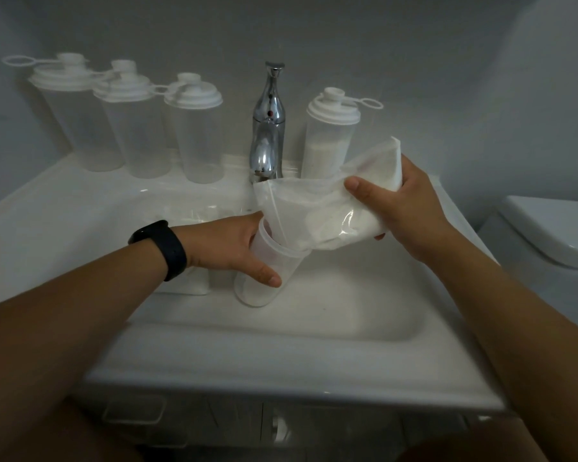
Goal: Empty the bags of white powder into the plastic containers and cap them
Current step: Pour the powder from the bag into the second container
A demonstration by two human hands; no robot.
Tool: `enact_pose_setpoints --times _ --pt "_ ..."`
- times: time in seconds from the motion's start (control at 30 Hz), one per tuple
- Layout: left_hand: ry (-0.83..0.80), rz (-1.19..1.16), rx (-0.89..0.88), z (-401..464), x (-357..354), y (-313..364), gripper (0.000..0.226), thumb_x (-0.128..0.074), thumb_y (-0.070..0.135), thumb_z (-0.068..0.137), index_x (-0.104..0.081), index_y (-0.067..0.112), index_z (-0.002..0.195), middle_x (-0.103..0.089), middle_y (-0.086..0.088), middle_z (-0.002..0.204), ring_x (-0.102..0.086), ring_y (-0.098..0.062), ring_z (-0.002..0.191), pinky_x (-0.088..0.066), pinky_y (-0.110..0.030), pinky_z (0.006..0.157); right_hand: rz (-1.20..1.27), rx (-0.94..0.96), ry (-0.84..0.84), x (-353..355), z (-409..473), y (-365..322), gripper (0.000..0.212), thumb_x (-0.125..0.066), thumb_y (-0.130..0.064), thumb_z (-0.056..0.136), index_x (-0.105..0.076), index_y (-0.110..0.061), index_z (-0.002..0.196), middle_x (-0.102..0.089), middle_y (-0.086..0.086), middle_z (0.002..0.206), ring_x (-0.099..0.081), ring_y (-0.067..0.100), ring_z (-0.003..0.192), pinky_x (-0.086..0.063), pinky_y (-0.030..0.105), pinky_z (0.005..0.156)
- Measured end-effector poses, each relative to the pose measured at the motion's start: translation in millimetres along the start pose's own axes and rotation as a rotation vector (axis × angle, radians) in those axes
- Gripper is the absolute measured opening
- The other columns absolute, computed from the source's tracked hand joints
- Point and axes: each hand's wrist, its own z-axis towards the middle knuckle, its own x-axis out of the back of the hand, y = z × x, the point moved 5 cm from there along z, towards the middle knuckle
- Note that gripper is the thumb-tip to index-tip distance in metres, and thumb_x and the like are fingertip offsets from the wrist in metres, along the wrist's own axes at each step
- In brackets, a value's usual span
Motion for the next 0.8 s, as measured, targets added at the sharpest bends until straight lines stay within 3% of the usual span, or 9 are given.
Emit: enact_pose_setpoints --times 0.1,0.27,0.47,0.73,0.8 --pt "0.012 0.011 -0.005 0.0 -0.5 0.6 0.087 -0.095 0.046 0.066 -0.05 0.039 0.14 -0.063 0.026 0.13 -0.059 0.004 0.12 -0.048 -0.025 0.106 0.006 -0.001 0.002 -0.6 -0.8 -1.1 0.027 -0.079 -0.035 0.087 -0.062 -0.029 0.107 -0.074 0.001 0.095 -0.074 0.02 0.074 -0.052 0.031 0.044" --pt "0.006 -0.037 -0.013 1.4 -2.2 3.7 0.08 -0.092 0.034 0.068 -0.047 0.046 0.134 -0.063 0.031 0.126 -0.059 0.006 0.118 -0.049 -0.013 0.097 0.027 -0.009 0.019 3.0 0.3 -0.2 0.028 -0.079 -0.037 0.088 -0.062 -0.029 0.108 -0.075 0.0 0.094 -0.074 0.018 0.073 -0.05 0.029 0.044" --pt "0.005 -0.022 0.002 0.6 -1.5 -0.5 0.088 -0.094 0.051 0.063 -0.05 0.04 0.138 -0.064 0.026 0.129 -0.06 0.002 0.12 -0.05 -0.028 0.105 0.008 -0.016 0.003 0.3 -0.6 1.1 0.026 -0.078 -0.036 0.088 -0.061 -0.032 0.106 -0.074 -0.002 0.095 -0.075 0.018 0.076 -0.052 0.031 0.045" --pt "0.0 -0.031 0.014 -0.8 -2.7 5.0 0.076 -0.09 0.039 0.066 -0.048 0.048 0.129 -0.062 0.037 0.12 -0.059 0.011 0.114 -0.049 -0.009 0.091 0.028 -0.014 0.011 1.3 0.7 2.9 0.026 -0.079 -0.036 0.088 -0.062 -0.03 0.108 -0.075 0.0 0.095 -0.075 0.021 0.075 -0.051 0.031 0.045" --pt "-0.001 -0.026 0.017 -0.9 -2.5 4.1 0.078 -0.092 0.041 0.067 -0.049 0.045 0.132 -0.064 0.033 0.122 -0.06 0.008 0.115 -0.05 -0.014 0.095 0.022 -0.018 0.007 0.6 0.7 2.8 0.026 -0.079 -0.035 0.088 -0.062 -0.028 0.107 -0.075 0.0 0.094 -0.074 0.019 0.073 -0.051 0.031 0.044"
